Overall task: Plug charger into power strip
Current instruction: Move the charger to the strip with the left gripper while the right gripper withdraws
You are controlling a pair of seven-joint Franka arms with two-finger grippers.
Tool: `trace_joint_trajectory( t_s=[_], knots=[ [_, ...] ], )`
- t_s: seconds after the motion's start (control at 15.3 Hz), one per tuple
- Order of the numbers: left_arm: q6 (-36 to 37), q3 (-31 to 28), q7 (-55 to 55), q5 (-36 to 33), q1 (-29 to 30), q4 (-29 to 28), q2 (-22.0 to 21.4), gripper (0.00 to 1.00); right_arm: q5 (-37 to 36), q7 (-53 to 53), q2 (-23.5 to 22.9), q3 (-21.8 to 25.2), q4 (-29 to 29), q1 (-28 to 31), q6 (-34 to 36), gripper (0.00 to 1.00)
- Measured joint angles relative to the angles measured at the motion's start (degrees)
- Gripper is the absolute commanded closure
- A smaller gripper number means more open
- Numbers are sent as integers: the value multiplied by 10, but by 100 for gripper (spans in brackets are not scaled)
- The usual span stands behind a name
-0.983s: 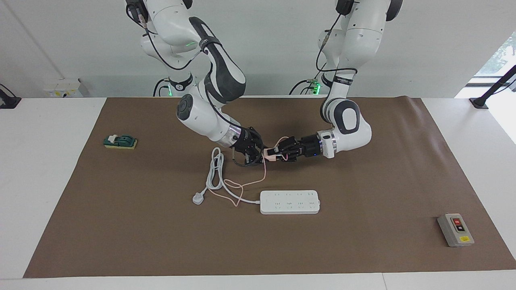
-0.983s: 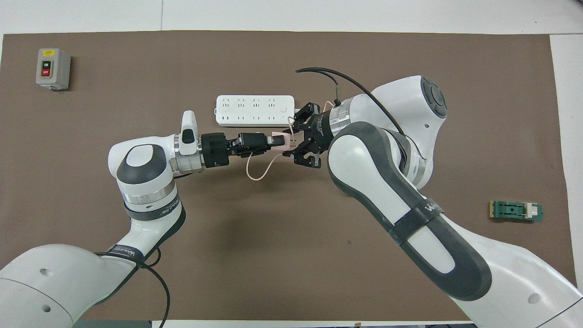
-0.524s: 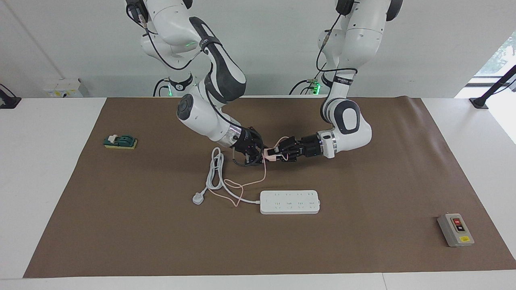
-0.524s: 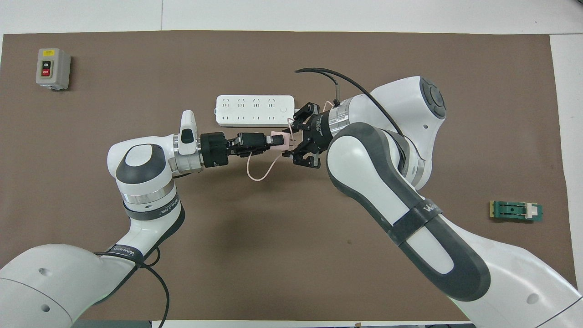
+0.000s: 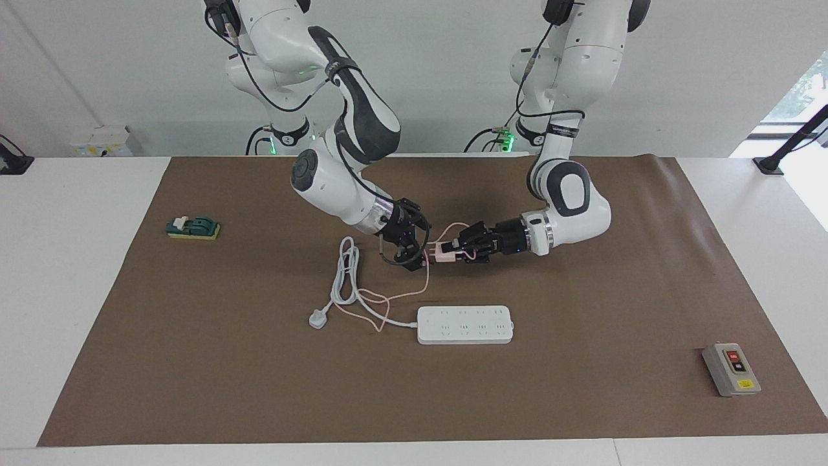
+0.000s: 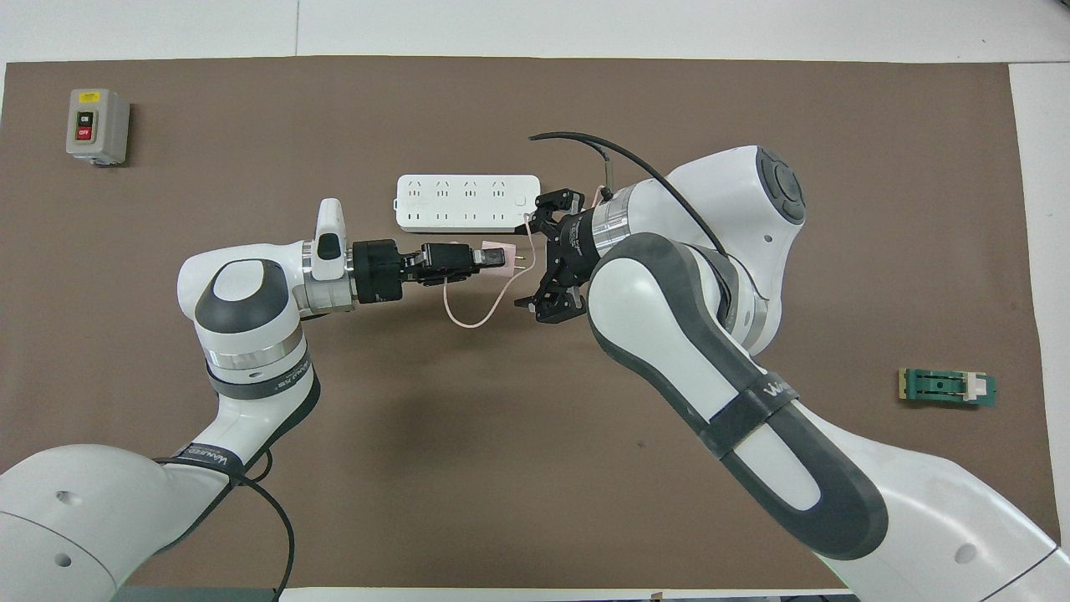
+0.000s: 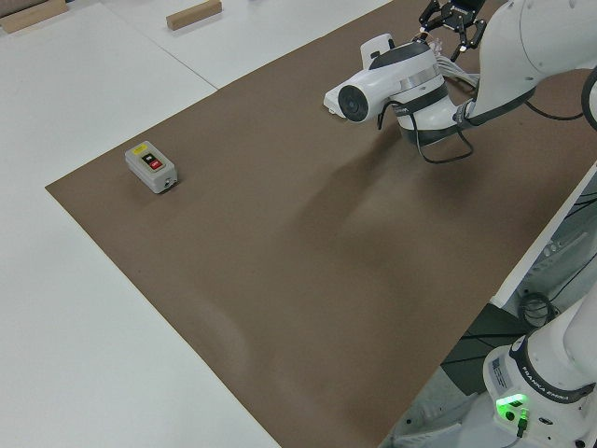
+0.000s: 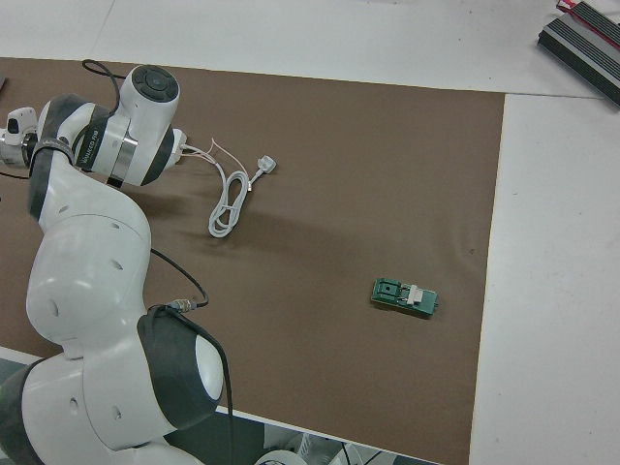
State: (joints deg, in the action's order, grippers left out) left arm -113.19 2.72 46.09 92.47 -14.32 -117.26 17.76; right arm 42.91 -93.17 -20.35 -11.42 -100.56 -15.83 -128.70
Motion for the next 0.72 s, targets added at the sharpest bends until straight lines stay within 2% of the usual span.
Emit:
trace_joint_trajectory(
  t_s=[0.13,0.39,0.59,0.72],
  knots=[
    [0,-3,-8,-71,7,5,-9,100,0,0,0,0,0,0,0,0],
    [0,-9,-15,-263,20,50,-15,100,0,0,0,2,0,1,0,0],
    [-2,-6,-34,-379,16,83,-20,100,-3,0,1,4,1,5,0,0],
    [-4,-4,-70,-475,3,109,-25,100,-30,3,6,7,3,5,0,0]
  ],
)
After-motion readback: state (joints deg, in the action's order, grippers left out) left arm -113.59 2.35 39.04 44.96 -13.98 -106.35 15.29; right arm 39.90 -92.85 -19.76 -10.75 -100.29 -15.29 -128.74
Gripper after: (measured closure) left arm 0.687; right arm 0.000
